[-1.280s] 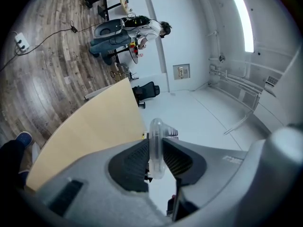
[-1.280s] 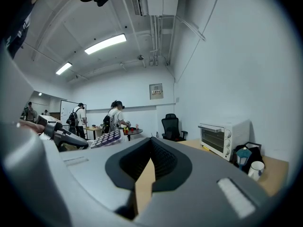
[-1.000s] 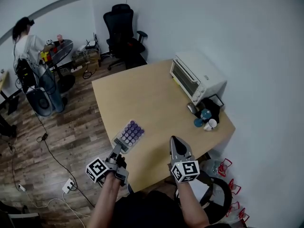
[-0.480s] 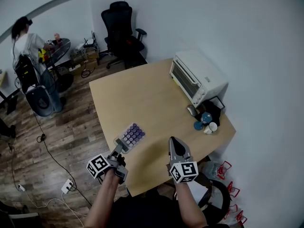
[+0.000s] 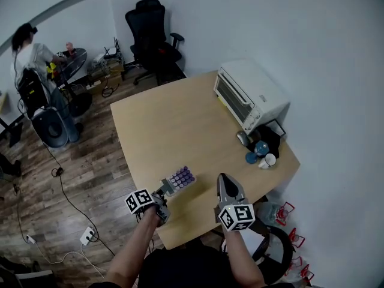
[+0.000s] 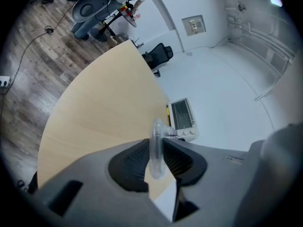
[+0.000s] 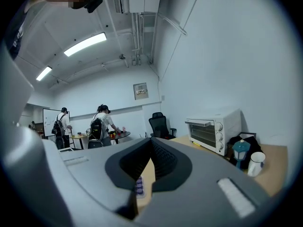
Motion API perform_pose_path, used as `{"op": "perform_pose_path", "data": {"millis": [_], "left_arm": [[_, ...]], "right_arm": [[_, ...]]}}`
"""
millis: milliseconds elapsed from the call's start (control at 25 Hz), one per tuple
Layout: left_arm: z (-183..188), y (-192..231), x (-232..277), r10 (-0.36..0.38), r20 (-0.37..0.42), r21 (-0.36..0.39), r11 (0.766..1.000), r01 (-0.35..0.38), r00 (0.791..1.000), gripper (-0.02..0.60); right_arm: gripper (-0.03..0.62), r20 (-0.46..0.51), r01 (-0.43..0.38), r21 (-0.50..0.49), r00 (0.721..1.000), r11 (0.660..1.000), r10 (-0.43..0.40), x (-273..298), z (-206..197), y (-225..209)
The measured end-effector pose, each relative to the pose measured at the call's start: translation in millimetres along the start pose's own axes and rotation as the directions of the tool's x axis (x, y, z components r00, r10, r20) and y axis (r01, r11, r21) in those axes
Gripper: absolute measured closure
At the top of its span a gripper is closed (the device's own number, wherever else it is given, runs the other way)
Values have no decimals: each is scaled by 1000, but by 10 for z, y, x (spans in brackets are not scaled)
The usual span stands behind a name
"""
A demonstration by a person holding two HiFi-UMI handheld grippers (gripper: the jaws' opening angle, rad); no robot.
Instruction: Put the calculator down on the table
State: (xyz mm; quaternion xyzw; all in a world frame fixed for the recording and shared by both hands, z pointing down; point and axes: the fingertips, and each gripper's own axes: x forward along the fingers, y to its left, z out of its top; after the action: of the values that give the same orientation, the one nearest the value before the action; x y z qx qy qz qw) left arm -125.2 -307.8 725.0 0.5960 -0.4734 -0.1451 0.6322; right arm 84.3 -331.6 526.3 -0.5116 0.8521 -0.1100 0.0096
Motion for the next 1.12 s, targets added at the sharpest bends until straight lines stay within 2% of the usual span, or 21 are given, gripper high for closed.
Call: {"op": "perform_pose_path", "data": {"millis": [160,360,480,800,1120], "left_arm": [[-104,338,260,53,-71,-22,998,-55,996,492],[-115,658,514,127,-149,26,992,-125,981,492],[-110,806,563,160,-165,41,987,-155,973,492],[-160,1005,676,156,-182,4,988,-157,971,494],[-221,1097,692,110,-188,-63,990,-124,976,494]], "right_arm": [[585,-10,11,-6,1000,1000,-11,0,-8,-41],[585,-17,25,-11,1000,1000,-25,27,-13,-84],[585,-24,35,0,999,999,-35,34,-34,-111],[585,-41,51,12,998,999,-50,53,-110,-189],[585,-61,76,27,995,997,-74,52,-192,-247]]}}
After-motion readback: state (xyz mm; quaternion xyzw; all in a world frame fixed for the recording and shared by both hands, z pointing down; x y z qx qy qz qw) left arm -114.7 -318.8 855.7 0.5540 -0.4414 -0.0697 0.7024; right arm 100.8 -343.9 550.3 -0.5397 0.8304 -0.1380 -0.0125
